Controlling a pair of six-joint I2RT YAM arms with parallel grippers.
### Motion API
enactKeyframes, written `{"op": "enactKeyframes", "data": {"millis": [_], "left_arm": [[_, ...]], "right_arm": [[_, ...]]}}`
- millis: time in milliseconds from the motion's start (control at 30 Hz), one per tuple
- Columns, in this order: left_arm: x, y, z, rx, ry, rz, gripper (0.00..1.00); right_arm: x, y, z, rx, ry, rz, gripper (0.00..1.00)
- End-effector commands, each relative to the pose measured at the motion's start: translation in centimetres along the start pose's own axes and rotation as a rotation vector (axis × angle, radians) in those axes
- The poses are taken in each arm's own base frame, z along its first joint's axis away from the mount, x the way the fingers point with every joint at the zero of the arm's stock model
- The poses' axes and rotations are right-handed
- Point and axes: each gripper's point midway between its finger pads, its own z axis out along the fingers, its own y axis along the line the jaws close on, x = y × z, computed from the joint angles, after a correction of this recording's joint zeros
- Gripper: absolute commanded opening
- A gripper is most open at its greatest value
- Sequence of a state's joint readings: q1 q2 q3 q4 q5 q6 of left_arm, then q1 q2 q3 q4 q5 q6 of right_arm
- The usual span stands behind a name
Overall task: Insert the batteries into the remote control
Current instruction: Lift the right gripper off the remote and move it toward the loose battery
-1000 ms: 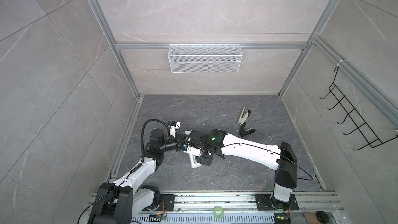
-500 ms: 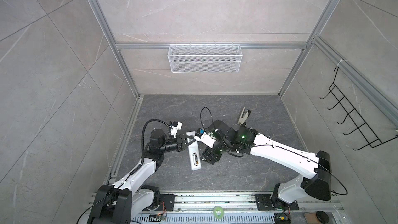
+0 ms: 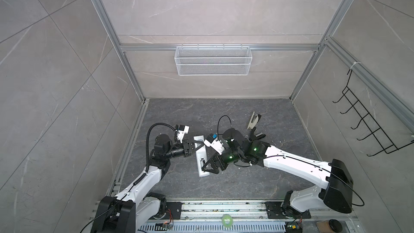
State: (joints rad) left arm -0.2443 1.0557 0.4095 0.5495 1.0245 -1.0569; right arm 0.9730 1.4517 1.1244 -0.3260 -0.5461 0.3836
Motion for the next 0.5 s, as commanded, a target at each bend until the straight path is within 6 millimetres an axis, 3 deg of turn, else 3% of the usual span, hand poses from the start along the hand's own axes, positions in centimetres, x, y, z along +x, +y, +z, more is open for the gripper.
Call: {"op": "enactKeyframes", "data": {"millis": [0, 467], "left_arm": [[-0.5, -2.9, -0.1, 0.068, 0.006, 0.09, 0.0], [-0.7, -3.0, 0.0, 0.075, 0.004, 0.091, 0.0]], "right_arm": [[-0.1, -0.4, 1.0, -0.035, -0.001, 0.03, 0.74], [1.3, -1.7, 1.6, -0.021, 0.032, 0.055, 0.54]]}}
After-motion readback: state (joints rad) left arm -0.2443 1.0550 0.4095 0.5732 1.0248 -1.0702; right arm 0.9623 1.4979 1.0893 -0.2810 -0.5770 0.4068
